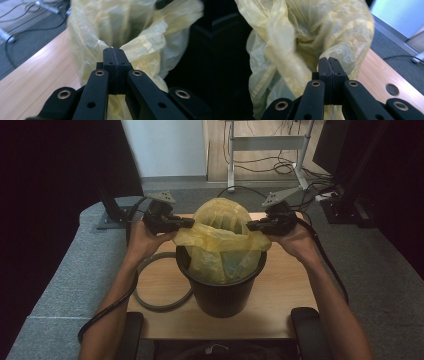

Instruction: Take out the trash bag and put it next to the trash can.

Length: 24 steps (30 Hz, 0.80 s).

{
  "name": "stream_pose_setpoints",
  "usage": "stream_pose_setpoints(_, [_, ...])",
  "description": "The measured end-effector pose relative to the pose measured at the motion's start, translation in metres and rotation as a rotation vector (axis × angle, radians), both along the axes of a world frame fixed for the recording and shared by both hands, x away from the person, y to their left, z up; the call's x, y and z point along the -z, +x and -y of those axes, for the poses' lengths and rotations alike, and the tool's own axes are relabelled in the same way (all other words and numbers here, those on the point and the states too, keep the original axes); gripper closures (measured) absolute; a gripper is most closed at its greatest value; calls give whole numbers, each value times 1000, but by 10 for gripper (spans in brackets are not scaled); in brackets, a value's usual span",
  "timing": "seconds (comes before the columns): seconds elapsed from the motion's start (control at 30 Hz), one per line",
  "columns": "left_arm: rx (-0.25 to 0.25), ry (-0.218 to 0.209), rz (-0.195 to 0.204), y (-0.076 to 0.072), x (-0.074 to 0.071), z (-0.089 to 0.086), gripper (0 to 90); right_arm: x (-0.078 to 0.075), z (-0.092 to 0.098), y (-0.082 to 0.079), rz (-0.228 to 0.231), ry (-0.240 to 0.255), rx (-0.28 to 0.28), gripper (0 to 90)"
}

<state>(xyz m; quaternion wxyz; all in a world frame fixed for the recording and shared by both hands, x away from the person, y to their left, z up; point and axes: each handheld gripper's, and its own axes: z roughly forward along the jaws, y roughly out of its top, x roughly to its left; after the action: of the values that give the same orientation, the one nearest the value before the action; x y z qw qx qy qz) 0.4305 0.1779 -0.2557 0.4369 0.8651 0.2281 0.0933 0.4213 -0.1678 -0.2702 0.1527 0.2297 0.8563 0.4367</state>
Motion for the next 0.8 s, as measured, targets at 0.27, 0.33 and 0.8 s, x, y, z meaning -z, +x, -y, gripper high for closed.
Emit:
stream_pose_setpoints(0.27, [115,-55,-10,-8,-3,24,891,-6,-14,-2,-7,58,-84,891])
stream_pose_setpoints(0.33, [155,-66,-15,-10,-3,32,890,-7,-19,-1,-11,71,-107,891])
stream_pose_setpoints(0.8, [238,30,9,-13,12,74,702,-10,-51,0,-29,101,-222,892])
